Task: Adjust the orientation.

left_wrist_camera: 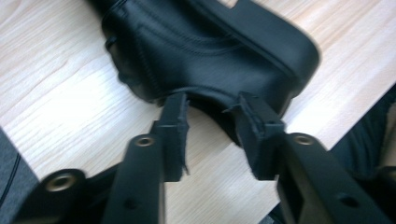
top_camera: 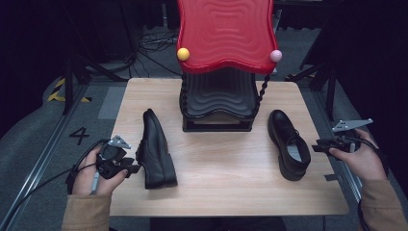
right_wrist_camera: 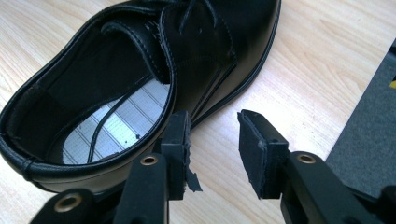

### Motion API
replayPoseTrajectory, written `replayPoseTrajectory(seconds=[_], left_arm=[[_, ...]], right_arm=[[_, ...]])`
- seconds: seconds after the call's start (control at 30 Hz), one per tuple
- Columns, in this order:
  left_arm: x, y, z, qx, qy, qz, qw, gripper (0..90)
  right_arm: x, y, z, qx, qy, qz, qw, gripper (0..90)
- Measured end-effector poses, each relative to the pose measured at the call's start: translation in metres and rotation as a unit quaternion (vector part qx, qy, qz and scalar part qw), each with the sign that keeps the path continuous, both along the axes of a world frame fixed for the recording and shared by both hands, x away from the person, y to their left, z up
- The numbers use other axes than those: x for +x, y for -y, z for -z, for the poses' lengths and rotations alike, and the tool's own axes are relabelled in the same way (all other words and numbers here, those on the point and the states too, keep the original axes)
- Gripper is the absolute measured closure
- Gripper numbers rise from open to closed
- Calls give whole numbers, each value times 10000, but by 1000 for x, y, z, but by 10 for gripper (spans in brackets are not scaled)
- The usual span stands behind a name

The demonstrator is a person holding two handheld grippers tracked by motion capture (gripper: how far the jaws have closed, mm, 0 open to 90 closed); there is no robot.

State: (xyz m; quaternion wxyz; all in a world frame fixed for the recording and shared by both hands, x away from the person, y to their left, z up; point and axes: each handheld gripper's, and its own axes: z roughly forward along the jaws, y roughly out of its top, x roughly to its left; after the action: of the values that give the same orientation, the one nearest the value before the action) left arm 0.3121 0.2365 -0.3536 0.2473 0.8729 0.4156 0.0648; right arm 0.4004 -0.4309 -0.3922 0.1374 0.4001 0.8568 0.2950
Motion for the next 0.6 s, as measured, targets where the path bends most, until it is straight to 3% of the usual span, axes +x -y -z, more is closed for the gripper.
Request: replayPoseTrajectory(seconds=[0.07,0.3,0.43,0.5,0.6], left_arm=[[-2,6,-3,-19,-17,128,9999,711],[-3,27,-12,-92,-46,428,9990,817],[-1,39,-12,-93,-83,588,9982,877],[0,47,-10,-31,-98,722,9973,880],[3,58,-7,9,-188,944,9954,888]], right_arm=[[-1,1,0,81,-113,84,9999,658],[-5,2,-1,-147,-151,-6,9998,734],[-8,4,-1,-143,-228,-33,9996,781],[-10,4,-1,63,-394,28,9992,862],[-11,3,-2,226,-500,9,9985,895]])
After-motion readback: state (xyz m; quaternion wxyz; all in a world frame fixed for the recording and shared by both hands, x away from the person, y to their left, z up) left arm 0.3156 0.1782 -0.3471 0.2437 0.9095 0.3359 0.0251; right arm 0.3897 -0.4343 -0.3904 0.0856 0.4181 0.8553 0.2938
